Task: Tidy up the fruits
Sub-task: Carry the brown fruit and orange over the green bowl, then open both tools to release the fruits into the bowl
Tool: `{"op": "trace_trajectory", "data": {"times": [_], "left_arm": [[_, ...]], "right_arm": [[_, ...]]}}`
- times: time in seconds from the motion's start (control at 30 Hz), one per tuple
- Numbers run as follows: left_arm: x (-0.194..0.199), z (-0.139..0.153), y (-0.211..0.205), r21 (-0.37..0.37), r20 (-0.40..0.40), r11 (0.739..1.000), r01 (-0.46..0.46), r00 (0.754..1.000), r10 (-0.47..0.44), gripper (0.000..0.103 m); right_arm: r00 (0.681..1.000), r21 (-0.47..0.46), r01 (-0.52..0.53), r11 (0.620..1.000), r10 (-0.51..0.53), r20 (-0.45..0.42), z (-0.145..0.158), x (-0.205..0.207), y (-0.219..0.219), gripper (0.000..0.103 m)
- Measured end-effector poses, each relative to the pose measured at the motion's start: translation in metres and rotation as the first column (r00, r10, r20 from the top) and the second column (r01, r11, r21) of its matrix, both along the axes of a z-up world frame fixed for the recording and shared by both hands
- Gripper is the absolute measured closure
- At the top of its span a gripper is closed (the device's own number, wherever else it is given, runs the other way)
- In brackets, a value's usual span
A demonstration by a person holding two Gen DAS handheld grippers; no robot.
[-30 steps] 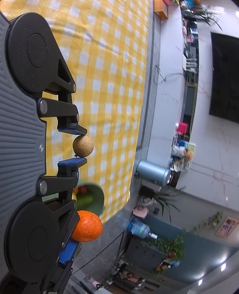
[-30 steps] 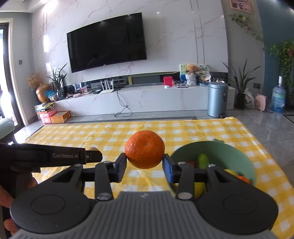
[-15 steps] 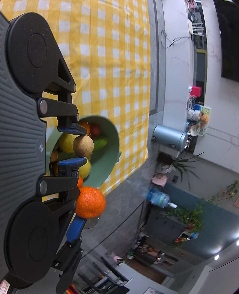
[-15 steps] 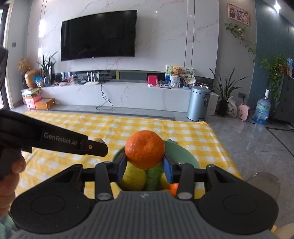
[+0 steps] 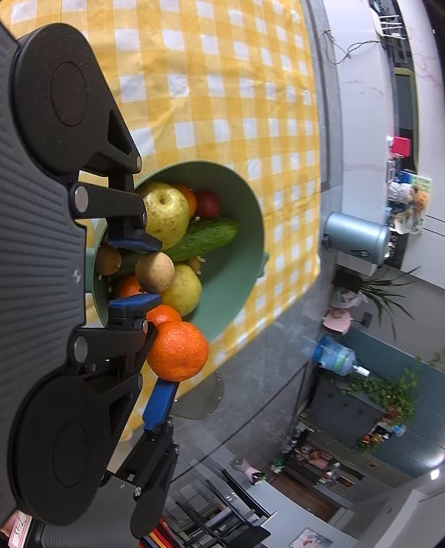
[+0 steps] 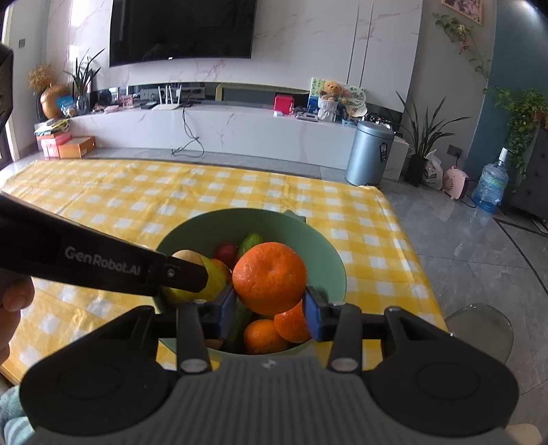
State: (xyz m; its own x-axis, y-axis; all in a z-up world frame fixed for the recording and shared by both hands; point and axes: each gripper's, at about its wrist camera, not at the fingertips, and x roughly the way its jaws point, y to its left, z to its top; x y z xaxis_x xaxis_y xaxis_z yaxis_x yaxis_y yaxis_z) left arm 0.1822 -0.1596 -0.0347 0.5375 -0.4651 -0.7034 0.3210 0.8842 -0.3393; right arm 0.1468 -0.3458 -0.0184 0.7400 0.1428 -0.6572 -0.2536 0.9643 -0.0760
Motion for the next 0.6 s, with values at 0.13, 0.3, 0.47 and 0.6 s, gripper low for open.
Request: {"op": "trace_trajectory", "data": {"times": [0.13,0.3,0.47,0.6], "left_arm": [[0.005,-0.009,-0.004,0.015,-0.039,1.0,0.009,0.999,-0.009,0.074],[0.009,-0.021,-0.009,0.029,-0.086,0.999,0.023,0.996,-0.02,0.073],[0.012,-0.028,-0.009,0.005,-0.116,1.0,0.029,0.993,-0.028,0.073],[0.013,-0.03,-0.007,-0.005,-0.13,1.0,0.019,0.991,-0.019,0.069]], "right_arm": [[0.999,-0.025,-0.023,0.999,0.022,-0.034,-0.007,0.007,0.002,0.063],[0.997,-0.029,-0.029,0.999,0.027,-0.076,-0.015,0.015,0.001,0.063],[0.993,-0.03,-0.027,0.999,0.023,-0.117,-0.02,0.019,0.0,0.062],[0.991,-0.034,-0.033,0.999,0.028,-0.133,-0.021,0.019,0.001,0.061]]}}
